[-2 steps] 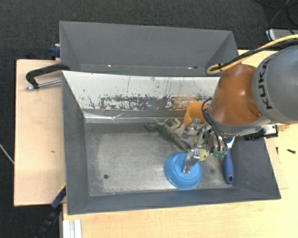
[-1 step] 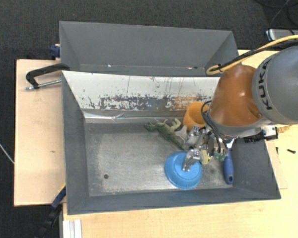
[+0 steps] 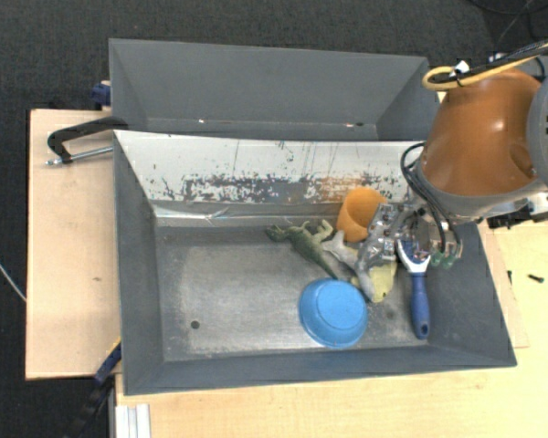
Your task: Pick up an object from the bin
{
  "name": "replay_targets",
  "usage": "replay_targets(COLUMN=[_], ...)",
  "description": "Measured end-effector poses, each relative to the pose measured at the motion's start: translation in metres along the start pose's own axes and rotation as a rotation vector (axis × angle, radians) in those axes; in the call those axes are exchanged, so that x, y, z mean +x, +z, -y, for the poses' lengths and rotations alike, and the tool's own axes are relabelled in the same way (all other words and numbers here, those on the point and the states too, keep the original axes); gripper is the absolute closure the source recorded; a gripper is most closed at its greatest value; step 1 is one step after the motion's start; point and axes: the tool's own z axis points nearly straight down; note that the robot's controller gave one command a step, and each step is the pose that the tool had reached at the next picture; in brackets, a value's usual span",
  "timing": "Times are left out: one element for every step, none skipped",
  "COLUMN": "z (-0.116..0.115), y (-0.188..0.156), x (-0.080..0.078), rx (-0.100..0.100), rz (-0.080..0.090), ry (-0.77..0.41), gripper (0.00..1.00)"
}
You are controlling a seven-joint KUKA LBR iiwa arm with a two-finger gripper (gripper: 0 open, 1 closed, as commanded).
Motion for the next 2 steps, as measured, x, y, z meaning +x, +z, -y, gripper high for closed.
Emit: replay_targets(z=[0.032, 0.0313], y=[0.0605, 0.0589], x=[-0.0163, -0.017], rx=[0.005, 0.004], rz=[-0.014, -0.011], ry=[0.309, 0.307], gripper=[1.0, 0.0])
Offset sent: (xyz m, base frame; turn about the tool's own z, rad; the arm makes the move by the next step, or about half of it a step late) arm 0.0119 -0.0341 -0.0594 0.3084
